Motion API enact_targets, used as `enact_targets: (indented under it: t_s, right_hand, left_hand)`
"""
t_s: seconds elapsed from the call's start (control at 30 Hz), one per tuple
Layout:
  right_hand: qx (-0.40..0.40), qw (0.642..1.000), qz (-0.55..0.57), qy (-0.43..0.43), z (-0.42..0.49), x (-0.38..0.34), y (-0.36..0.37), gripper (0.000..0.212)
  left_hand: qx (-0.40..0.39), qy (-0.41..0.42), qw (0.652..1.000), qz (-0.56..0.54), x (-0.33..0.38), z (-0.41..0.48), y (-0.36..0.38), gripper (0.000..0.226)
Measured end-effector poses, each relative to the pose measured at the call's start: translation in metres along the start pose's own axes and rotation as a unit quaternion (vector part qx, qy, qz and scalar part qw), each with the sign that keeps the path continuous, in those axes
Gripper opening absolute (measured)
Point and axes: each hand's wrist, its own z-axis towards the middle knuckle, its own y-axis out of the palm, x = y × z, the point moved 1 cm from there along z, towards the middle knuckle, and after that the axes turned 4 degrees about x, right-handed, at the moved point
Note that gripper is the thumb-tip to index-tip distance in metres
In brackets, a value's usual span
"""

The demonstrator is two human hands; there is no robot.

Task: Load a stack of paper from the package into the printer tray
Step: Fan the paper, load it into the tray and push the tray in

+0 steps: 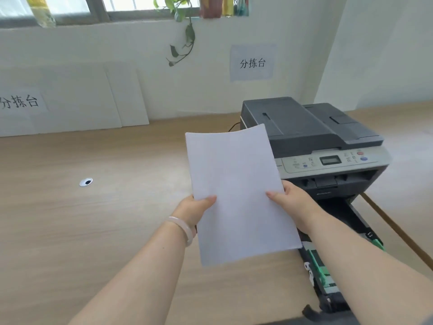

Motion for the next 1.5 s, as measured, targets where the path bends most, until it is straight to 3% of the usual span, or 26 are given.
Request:
enact_targets:
  t_s: [0.2,0.43,0.93,1.17,1.3,1.5]
  right_hand:
    - [0.017,0.998,0.017,0.06,-0.034,0.0,-0.036,0.026]
    - [0.04,0.992,0.019,0.121,-0.079,0.041,-0.096,0.028]
    - [0.02,0.974,-0.011,0.225,-0.113,0.138,-0.277,0.026]
    - [0.017,0.961,-0.1,0.256,-0.078,0.156,-0.286,0.046]
    - [0.022,0.958,-0.133,0.254,-0.051,0.16,-0.28,0.031]
    - [0.036,0.951,-0.159,0.264,-0.01,0.165,-0.274,0.026]
  left_hand:
    - [-0.068,-0.046,0.997,-0.009,0.006,-0.024,0.028,0.021]
    - [-0.08,-0.088,0.993,0.011,-0.041,-0.052,0.089,0.036]
    - [-0.047,-0.165,0.984,0.042,-0.147,-0.102,0.272,0.024]
    - [-0.011,-0.188,0.98,0.059,-0.168,-0.083,0.291,0.03]
    - [-0.02,-0.188,0.98,0.053,-0.171,-0.053,0.291,0.024]
    - [0.008,-0.178,0.977,0.118,-0.166,-0.012,0.305,0.052]
